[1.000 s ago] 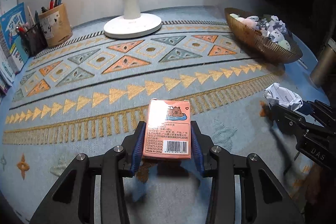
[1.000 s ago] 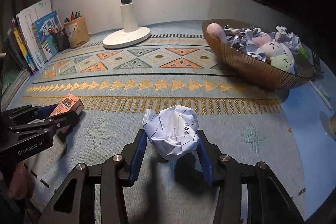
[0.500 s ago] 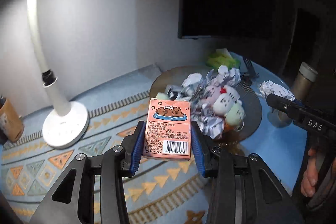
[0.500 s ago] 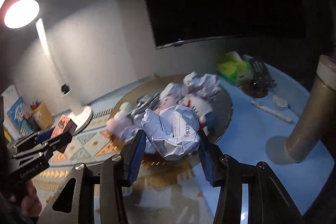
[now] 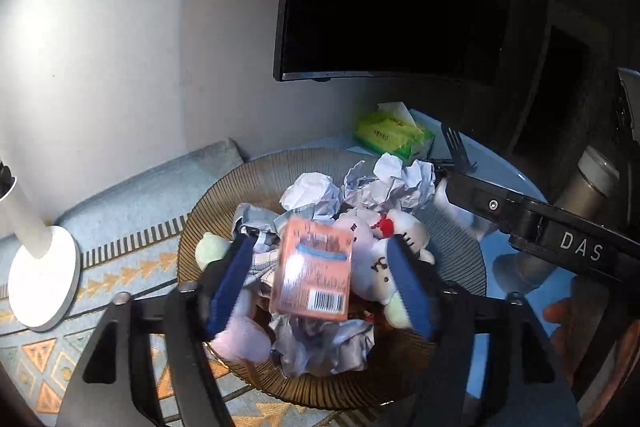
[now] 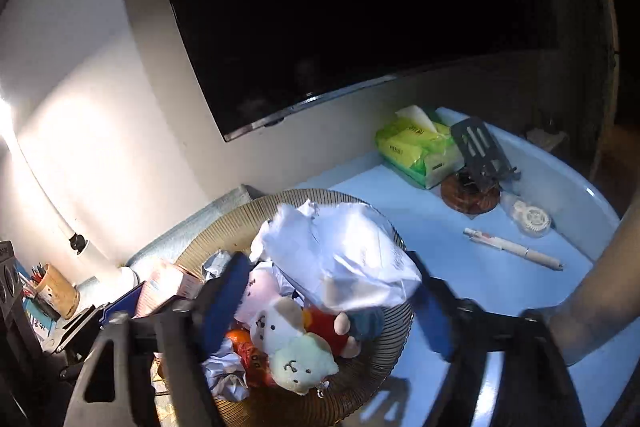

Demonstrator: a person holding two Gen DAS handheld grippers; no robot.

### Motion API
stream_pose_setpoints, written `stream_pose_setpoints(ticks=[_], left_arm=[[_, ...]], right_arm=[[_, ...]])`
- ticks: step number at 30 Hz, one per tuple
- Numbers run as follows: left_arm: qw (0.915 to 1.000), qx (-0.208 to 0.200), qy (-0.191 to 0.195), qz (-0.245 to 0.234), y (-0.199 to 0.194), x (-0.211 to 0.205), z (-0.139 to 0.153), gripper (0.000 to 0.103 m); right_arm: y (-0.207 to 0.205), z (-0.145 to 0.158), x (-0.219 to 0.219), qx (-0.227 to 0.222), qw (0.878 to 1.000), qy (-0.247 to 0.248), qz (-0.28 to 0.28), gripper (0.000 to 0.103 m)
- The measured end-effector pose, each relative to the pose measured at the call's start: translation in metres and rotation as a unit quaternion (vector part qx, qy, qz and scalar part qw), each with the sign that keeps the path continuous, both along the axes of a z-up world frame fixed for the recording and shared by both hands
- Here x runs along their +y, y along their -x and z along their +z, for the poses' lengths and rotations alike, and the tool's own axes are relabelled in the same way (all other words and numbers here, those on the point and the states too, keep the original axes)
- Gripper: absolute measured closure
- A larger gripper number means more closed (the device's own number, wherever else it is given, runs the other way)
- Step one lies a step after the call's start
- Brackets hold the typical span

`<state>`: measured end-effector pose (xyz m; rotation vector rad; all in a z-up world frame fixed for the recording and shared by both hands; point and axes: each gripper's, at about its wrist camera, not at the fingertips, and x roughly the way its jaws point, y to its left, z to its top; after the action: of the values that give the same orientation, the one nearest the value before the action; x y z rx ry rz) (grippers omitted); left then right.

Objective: Organize objects

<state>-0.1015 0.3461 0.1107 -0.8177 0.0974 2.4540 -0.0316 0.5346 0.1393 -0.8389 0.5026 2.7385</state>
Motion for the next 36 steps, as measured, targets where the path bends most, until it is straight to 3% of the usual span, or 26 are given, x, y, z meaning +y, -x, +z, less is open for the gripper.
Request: stream_pose_setpoints(ticks=[5, 11, 16, 18, 21, 24, 26, 30, 33, 36], left_arm=[[1.0, -0.002, -0.001, -0.002, -0.016, -0.023, 0.006, 0.027], [0.9989, 0.021, -0.021, 0.037, -0.05, -0.085, 0.031, 0.023], [0.9938, 0.069, -0.021, 0.085, -0.096, -0.156, 0.06, 0.017], [0.9893, 0.088, -0.017, 0.115, -0.113, -0.184, 0.07, 0.001], [0.9785, 0.111, -0.003, 0.174, -0.136, -0.225, 0.075, 0.0], [0.9651, 0.112, 0.019, 0.236, -0.148, -0.259, 0.066, 0.0], [0.9605, 0.1, 0.018, 0.259, -0.153, -0.281, 0.051, 0.0], [0.9593, 0.059, 0.006, 0.276, -0.151, -0.313, 0.011, 0.0], [0.9583, 0.026, 0.035, 0.282, -0.138, -0.319, -0.023, 0.0], [0.9568, -0.012, 0.047, 0.287, -0.126, -0.323, -0.05, 0.0]], right_arm=[[-0.014, -0.007, 0.006, -0.003, 1.0, 0.024, 0.005, 0.024], [-0.046, 0.001, -0.002, 0.009, 0.998, 0.058, 0.021, 0.024], [-0.057, 0.012, -0.057, 0.008, 0.992, 0.068, 0.102, 0.024], [-0.059, 0.015, -0.091, 0.001, 0.988, 0.067, 0.139, 0.024], [-0.06, 0.014, -0.147, -0.009, 0.978, 0.069, 0.197, 0.024], [-0.058, 0.008, -0.203, -0.026, 0.971, 0.052, 0.233, 0.024], [-0.057, 0.0, -0.234, -0.033, 0.966, 0.047, 0.253, 0.024], [-0.046, -0.026, -0.272, -0.065, 0.962, 0.037, 0.262, 0.023], [-0.031, -0.055, -0.286, -0.096, 0.967, 0.004, 0.236, 0.017], [-0.015, -0.084, -0.292, -0.12, 0.967, -0.021, 0.225, 0.017]])
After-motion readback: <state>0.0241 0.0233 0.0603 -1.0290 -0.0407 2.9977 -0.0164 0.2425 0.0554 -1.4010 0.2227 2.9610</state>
